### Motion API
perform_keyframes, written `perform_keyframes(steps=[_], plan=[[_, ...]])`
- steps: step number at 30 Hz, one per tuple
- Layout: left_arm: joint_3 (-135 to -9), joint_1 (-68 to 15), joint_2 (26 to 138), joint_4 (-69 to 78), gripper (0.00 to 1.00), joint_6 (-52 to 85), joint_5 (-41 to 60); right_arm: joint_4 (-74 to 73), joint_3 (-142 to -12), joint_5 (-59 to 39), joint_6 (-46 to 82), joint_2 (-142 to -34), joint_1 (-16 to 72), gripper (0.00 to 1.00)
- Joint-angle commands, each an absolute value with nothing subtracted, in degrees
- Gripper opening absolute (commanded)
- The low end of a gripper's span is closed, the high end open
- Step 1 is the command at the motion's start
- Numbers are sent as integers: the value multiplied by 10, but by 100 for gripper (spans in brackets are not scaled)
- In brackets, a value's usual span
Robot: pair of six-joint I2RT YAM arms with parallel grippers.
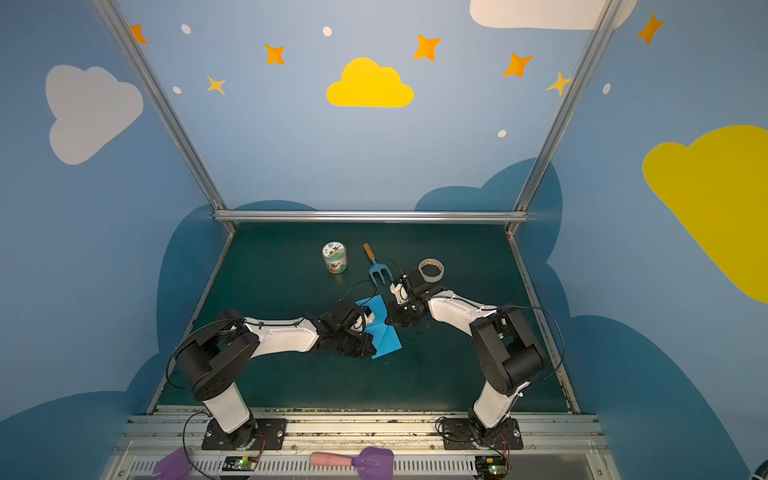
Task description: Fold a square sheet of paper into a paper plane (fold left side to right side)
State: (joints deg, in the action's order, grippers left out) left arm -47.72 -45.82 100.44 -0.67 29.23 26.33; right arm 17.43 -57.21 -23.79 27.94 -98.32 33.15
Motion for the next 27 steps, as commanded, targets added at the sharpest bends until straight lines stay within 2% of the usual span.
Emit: perform_keyframes(steps=[1,9,18,27], plan=[[-482,-462,1009,-49,4,282,265,174,-591,-225,294,-1016,339,0],[-484,-462,1008,-51,4,280,272,154,-563,-202,293,-1065,330,0],[-524,-460,959,-98,4,275,287,123,-513,-200,308,-1062,320,0],[-587,-444,998,-110,4,267,280,111,-494,-198,316,-1063,319,0]])
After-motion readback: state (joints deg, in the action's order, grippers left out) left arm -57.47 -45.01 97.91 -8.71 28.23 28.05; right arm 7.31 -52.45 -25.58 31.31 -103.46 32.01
